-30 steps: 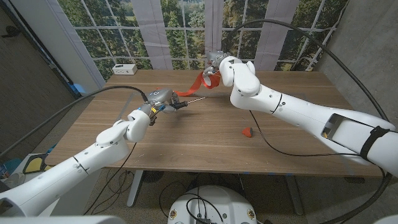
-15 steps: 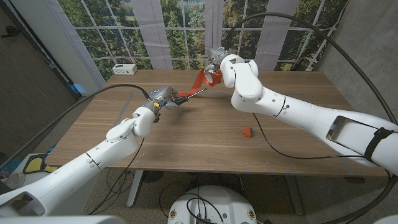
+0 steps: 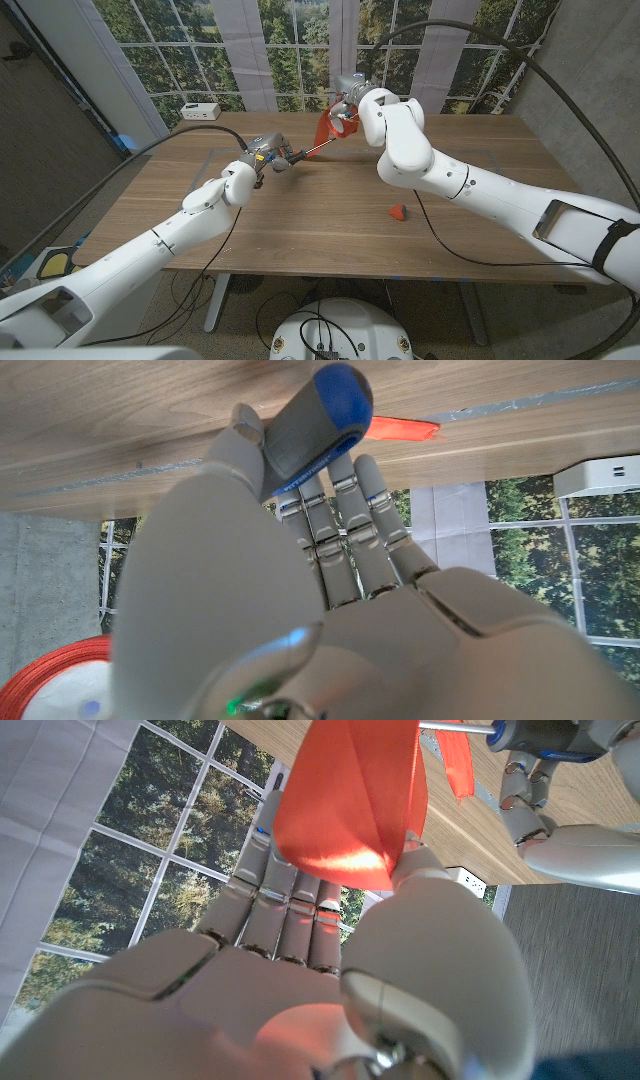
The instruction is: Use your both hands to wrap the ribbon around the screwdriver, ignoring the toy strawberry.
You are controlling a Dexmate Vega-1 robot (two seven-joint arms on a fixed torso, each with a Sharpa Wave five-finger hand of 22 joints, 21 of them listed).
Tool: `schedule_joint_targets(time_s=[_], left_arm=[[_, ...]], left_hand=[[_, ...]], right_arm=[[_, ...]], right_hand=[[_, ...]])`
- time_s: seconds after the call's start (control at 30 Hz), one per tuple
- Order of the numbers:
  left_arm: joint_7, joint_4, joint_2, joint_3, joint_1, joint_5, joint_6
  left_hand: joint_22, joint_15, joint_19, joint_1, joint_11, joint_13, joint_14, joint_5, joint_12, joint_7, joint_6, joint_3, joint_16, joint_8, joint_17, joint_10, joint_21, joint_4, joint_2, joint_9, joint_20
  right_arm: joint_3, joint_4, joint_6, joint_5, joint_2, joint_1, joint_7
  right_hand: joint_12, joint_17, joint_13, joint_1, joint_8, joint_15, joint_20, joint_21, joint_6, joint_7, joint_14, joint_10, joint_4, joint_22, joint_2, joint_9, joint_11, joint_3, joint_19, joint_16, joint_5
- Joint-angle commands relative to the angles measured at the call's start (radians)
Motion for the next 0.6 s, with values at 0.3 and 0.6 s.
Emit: schedule_joint_targets(time_s=[0.3,0.6], left_arm=[[-0.182,0.011,-0.003,0.116,-0.169,0.087,0.081],[-0.212,0.009,-0.013,0.129,-0.206,0.11,0.088]], left_hand=[[-0.003,-0.251,0.005,0.174,-0.01,0.002,0.164,0.007,-0.009,-0.034,0.051,0.014,0.001,-0.008,0.207,0.015,0.011,-0.006,0.157,0.001,-0.045],[-0.005,-0.251,0.007,0.176,-0.008,0.004,0.163,0.009,-0.012,-0.033,0.051,0.015,-0.002,-0.013,0.212,0.017,0.016,-0.006,0.156,-0.001,-0.044]], right_arm=[[0.12,-0.089,0.125,-0.282,0.032,-0.151,0.257],[0.197,-0.095,0.256,-0.527,0.102,-0.255,0.486]], right_hand=[[0.231,0.001,0.523,0.118,0.026,-0.167,-0.035,0.02,0.142,-0.059,0.042,0.082,0.03,-0.008,0.106,0.286,-0.083,0.02,-0.018,0.013,-0.005],[0.228,0.001,0.527,0.119,0.022,-0.166,-0.036,0.027,0.139,-0.06,0.036,0.072,0.032,-0.013,0.105,0.288,-0.084,0.019,-0.031,0.016,-0.006]])
